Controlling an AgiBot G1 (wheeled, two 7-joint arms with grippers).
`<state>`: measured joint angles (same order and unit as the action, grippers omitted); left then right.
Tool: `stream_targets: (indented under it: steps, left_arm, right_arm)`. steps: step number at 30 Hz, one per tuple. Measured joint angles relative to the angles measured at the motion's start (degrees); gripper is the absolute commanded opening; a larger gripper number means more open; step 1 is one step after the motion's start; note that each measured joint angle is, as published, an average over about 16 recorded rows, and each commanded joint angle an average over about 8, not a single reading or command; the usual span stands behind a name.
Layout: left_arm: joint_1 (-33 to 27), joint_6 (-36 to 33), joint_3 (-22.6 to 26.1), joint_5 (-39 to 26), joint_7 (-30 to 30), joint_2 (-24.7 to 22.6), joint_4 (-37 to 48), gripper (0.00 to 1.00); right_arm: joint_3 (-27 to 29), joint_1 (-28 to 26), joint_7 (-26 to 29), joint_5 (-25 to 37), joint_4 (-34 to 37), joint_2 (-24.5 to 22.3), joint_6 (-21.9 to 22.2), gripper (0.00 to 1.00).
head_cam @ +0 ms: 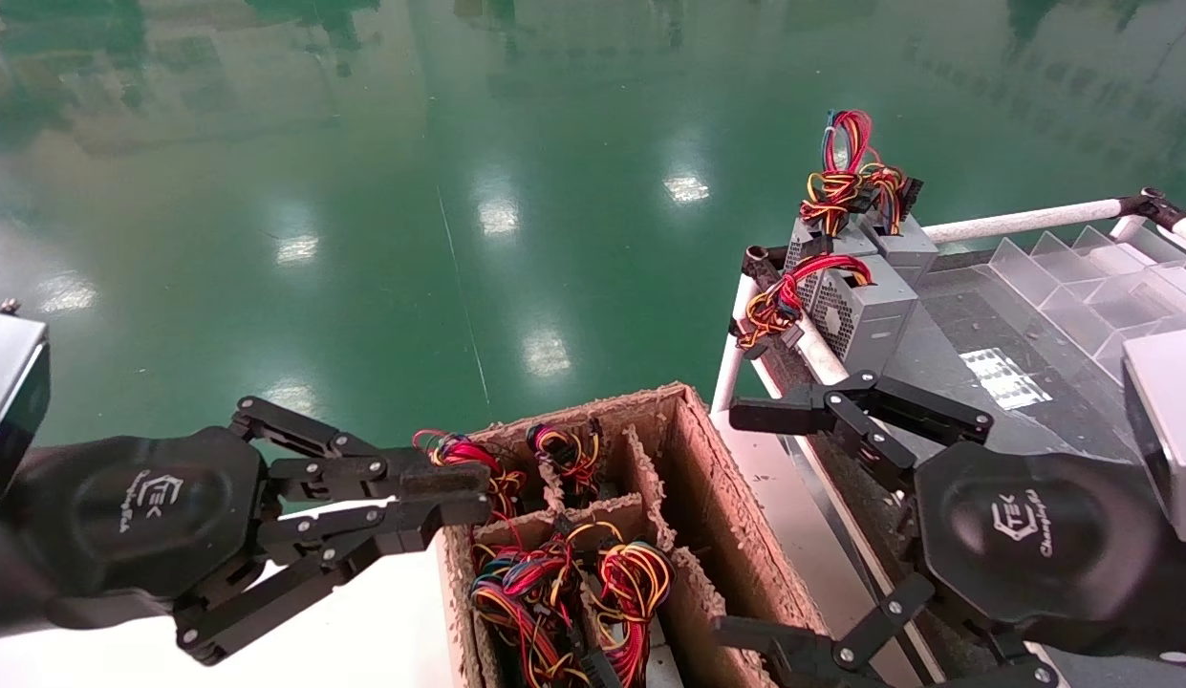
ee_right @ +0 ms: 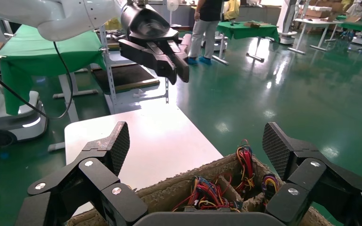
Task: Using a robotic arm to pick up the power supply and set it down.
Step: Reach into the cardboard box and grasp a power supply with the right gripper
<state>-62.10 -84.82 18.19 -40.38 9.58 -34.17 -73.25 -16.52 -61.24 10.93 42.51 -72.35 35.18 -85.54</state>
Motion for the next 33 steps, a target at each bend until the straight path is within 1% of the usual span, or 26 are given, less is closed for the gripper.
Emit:
stream_targets:
  steps: [8, 16, 17, 24, 25, 33]
  left_arm:
    - [0.0, 0.0, 0.0, 0.0, 0.0, 0.0, 0.0, 1.00]
    - [0.0, 0.0, 0.0, 0.0, 0.0, 0.0, 0.0, 1.00]
    - [0.0, 0.0, 0.0, 0.0, 0.0, 0.0, 0.0, 1.00]
    - [0.0, 0.0, 0.0, 0.0, 0.0, 0.0, 0.0, 1.00]
    - [0.0, 0.0, 0.1, 0.0, 0.0, 0.0, 0.0, 1.00]
    - [0.0, 0.0, 0.1, 0.0, 0.0, 0.0, 0.0, 1.00]
  right_arm:
    - [-3.2, -0.5, 2.2, 4.1, 2.5, 1.5, -0.4, 1.00]
    - [-9.6, -2.9, 5.1, 11.3, 5.2, 6.2, -2.4, 0.99]
    - [-10.5, -3.2, 5.3, 12.2, 5.5, 7.0, -2.7, 0.88]
    - [-15.8, -5.0, 4.8, 17.0, 7.5, 12.2, -4.0, 0.02]
    - [-16.4, -5.1, 4.6, 17.5, 7.8, 12.8, -4.0, 0.00]
    - [-20.1, -5.9, 2.5, 19.5, 9.5, 16.1, -4.1, 0.00]
